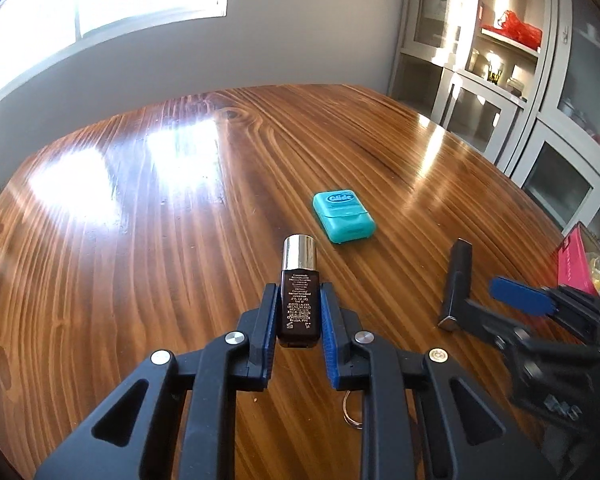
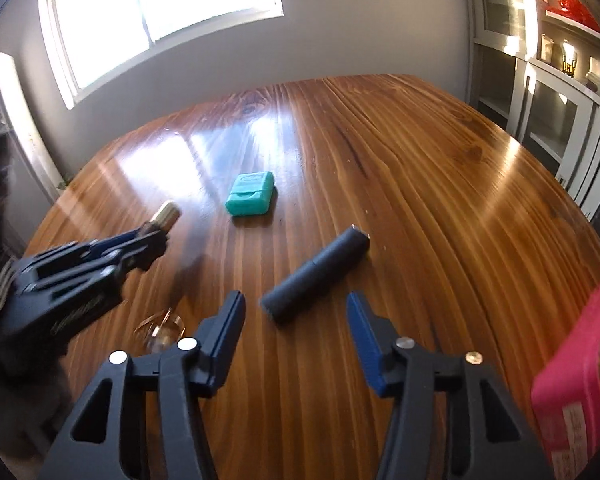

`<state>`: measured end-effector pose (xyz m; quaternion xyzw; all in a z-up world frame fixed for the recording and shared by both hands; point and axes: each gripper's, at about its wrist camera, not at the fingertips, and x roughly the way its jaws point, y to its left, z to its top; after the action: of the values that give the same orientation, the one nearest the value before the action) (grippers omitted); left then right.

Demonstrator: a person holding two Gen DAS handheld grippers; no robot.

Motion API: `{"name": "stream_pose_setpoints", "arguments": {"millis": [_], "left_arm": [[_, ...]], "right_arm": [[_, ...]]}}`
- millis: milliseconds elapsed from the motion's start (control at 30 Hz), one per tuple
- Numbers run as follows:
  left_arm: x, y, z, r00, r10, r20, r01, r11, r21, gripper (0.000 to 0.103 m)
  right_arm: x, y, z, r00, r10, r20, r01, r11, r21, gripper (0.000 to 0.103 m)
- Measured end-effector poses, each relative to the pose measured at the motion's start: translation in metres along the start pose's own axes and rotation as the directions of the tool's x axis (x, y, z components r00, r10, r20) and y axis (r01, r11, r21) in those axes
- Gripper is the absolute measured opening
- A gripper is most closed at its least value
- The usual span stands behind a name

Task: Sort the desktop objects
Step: 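Close the left tool on the brown serum bottle while the right tool grasps the black tube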

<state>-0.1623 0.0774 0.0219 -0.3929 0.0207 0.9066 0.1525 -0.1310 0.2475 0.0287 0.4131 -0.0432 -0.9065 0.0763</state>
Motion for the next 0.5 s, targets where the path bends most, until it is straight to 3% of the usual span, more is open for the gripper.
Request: {"name": "stream_pose_setpoints", "arguments": {"millis": [100, 300, 500], "left_arm": [[0.002, 0.001, 0.000, 1.000, -0.010, -0.005, 0.009, 1.000, -0.019, 0.022], [0.001, 0.007, -0.002, 1.000, -0.011, -0.006, 0.010, 1.000, -0.029, 0.022], [0.001, 0.002, -0.002, 1.000, -0.016, -0.006, 0.016, 1.000, -0.010, 0.022]], "right_arm": [[0.014, 0.001, 0.008, 1.000, -0.019, -0.017, 0.019, 1.000, 0.001, 0.050], [0.025, 0.001, 0.008, 0.998, -0.061, -0.034, 0.060, 0.998, -0.024, 0.022], [0.016, -0.007, 0.002, 1.000, -0.012, -0.015, 0.013, 1.000, 0.018, 0.022]]}}
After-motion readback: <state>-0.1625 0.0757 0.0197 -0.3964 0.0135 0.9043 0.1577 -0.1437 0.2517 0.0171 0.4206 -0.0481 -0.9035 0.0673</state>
